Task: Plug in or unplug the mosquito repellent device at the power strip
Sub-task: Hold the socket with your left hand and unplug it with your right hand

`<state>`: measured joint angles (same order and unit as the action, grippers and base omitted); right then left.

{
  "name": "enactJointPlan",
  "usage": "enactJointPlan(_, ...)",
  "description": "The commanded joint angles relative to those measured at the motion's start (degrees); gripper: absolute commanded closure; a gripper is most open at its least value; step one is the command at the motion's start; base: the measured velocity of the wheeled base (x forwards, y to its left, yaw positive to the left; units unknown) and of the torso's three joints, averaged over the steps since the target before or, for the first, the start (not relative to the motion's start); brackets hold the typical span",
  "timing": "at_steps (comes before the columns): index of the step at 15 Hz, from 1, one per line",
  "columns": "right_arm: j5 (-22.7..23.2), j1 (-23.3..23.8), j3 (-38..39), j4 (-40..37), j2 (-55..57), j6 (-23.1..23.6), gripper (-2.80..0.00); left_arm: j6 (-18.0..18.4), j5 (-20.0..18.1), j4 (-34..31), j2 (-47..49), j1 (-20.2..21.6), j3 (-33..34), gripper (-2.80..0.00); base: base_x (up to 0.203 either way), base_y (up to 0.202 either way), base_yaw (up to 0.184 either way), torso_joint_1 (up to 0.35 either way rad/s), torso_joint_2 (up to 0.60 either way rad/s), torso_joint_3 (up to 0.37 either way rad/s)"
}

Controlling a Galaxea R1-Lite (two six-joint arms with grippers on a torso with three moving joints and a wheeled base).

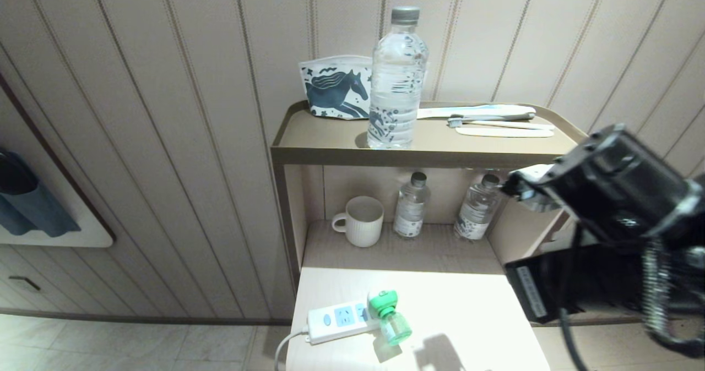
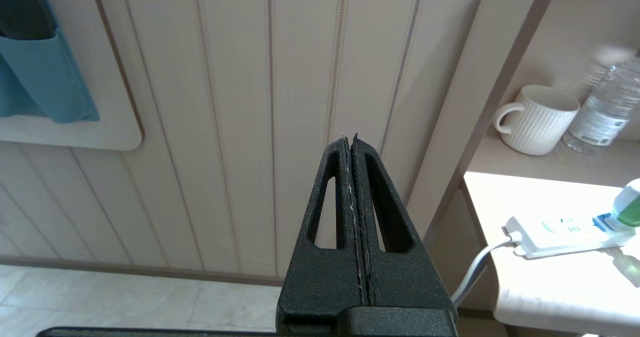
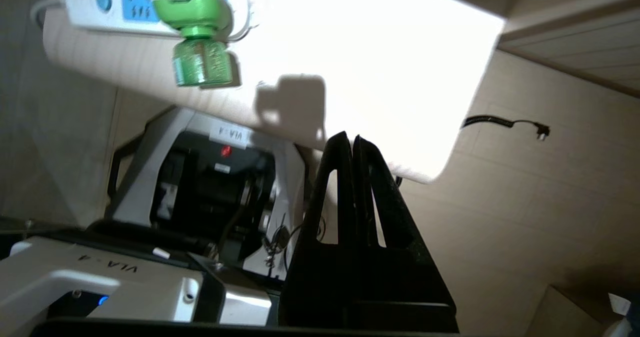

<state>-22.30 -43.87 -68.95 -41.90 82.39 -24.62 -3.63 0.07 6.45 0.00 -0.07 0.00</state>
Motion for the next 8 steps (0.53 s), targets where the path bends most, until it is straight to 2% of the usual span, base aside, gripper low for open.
enactJointPlan(1, -6.6, 0.0, 4.8, -0.3, -17.9, -2.0, 0.0, -0.1, 0.0, 0.1, 0.0, 0.0, 0.0, 0.0, 0.0, 0.0, 0.0, 0.0, 0.0, 0.0)
enactJointPlan(2, -9.3, 1.5, 7.4, -0.3, -23.2, -3.0, 0.0, 0.0, 0.0, 0.1, 0.0, -0.1, 0.0, 0.0, 0.0, 0.0, 0.0, 0.0, 0.0, 0.0)
enactJointPlan(4, -12.6, 7.9, 14.6, -0.4, -31.9, -4.3, 0.0, -0.1, 0.0, 0.1, 0.0, 0.0, 0.0, 0.0, 0.0, 0.0, 0.0, 0.0, 0.0, 0.0)
enactJointPlan(6, -14.1, 15.4, 21.3, 0.1, -40.2, -5.0, 0.0, -0.1, 0.0, 0.1, 0.0, 0.0, 0.0, 0.0, 0.0, 0.0, 0.0, 0.0, 0.0, 0.0)
enactJointPlan(8, -14.7, 21.1, 28.0, 2.3, -46.3, -4.8, 0.0, -0.1, 0.0, 0.1, 0.0, 0.0, 0.0, 0.0, 0.0, 0.0, 0.0, 0.0, 0.0, 0.0)
